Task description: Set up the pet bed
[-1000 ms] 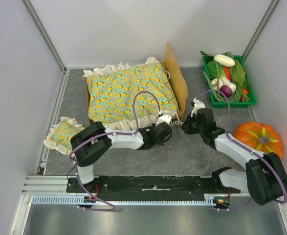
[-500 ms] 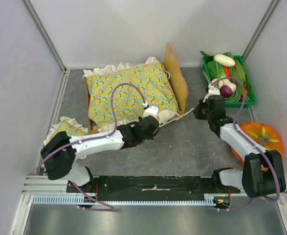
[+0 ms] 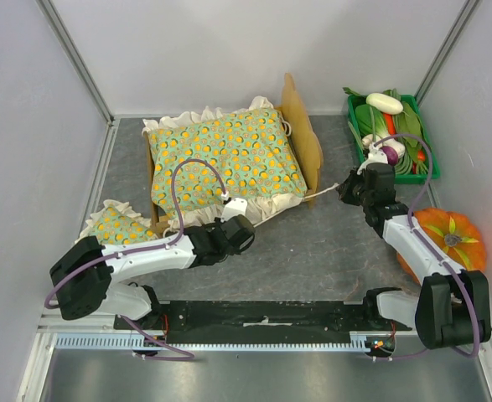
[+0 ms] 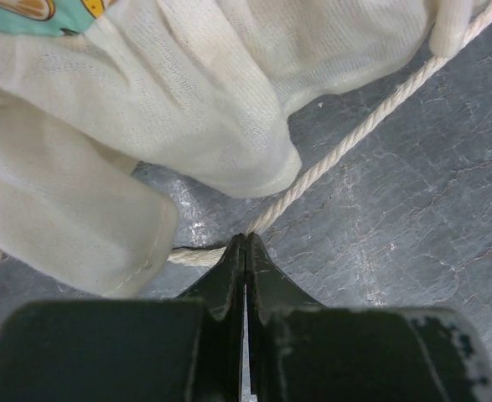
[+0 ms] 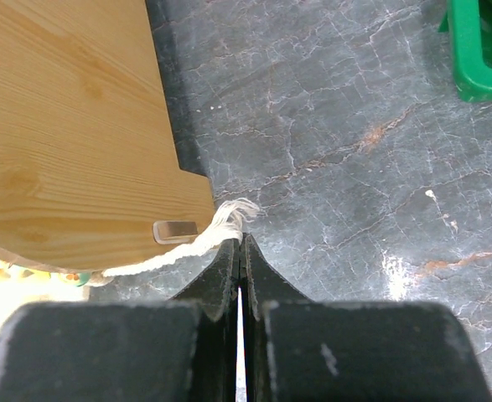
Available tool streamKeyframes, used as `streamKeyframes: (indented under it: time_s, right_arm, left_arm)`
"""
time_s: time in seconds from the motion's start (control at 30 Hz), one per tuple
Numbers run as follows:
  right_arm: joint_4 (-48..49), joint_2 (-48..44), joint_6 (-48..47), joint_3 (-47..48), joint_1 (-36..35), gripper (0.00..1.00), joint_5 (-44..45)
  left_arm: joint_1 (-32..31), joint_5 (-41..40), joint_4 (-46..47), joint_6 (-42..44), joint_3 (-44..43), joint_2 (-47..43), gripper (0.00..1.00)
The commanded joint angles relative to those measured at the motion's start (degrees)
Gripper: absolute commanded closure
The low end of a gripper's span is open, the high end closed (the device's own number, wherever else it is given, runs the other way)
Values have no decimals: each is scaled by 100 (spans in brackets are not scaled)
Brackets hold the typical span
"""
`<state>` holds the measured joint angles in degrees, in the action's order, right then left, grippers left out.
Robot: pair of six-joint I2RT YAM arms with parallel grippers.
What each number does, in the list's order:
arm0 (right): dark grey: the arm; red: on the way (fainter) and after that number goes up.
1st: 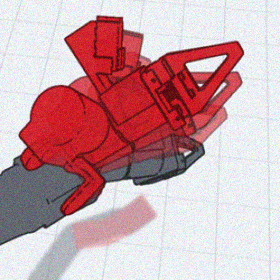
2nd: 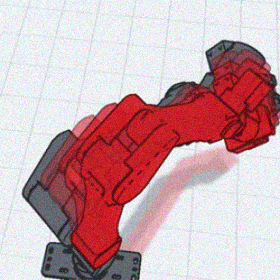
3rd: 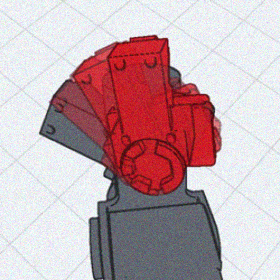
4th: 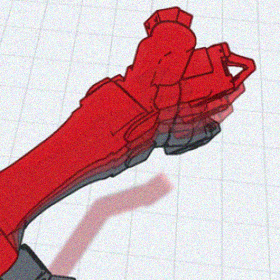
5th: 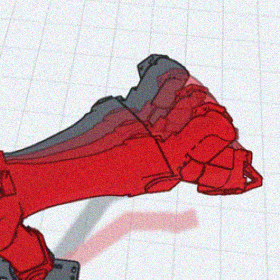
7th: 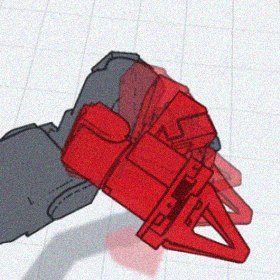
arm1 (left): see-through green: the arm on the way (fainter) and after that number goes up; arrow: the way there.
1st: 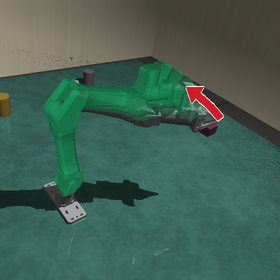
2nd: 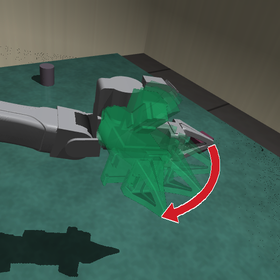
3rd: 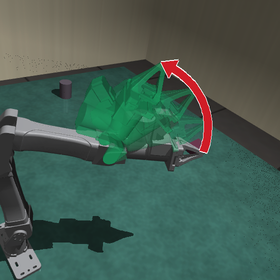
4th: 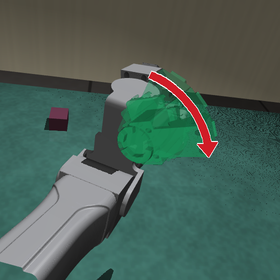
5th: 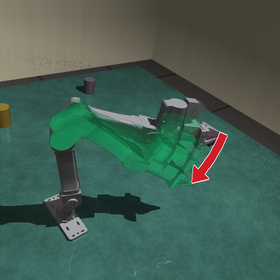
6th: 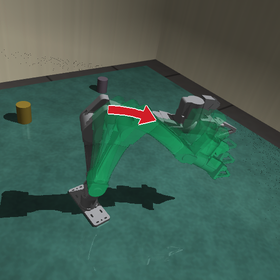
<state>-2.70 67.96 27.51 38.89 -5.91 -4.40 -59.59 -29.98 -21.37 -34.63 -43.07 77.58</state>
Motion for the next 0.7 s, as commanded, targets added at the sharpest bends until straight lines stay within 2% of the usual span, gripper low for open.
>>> streamKeyframes:
  time_s: [0.0,0.2,0.33,0.4,0.43,0.47,0.57,0.6,0.63,0.67]
  right_arm:
    - [208,24,62,74,64,100,527]
    - [226,165,185,320,327,100,906]
    - [419,191,123,321,372,100,450]
    - [585,147,167,172,372,97,-181]
    - [621,95,167,23,372,93,-427]
    - [604,42,211,-57,363,81,-578]
    - [464,-362,369,-347,363,46,-816]
    - [289,-476,396,-382,363,41,-799]
    - [87,-747,413,-435,363,38,-764]
    - [-176,-897,405,-444,354,31,-711]
  left_arm:
    - [27,-517,-571,-430,9,-77,98]
    - [97,-694,-825,-685,-105,99,98]
    - [132,-580,-519,-501,0,12,98]
    - [132,-457,-265,-308,-43,3,98]
    - [132,-378,-211,-212,-131,29,98]
    - [132,-256,-201,-124,-175,46,94]
    - [123,-18,-184,-35,-333,38,73]
    - [123,18,-201,-52,-334,-32,67]
    - [115,36,-219,-70,-299,-111,57]
    - [115,79,-210,-96,-272,-364,50]
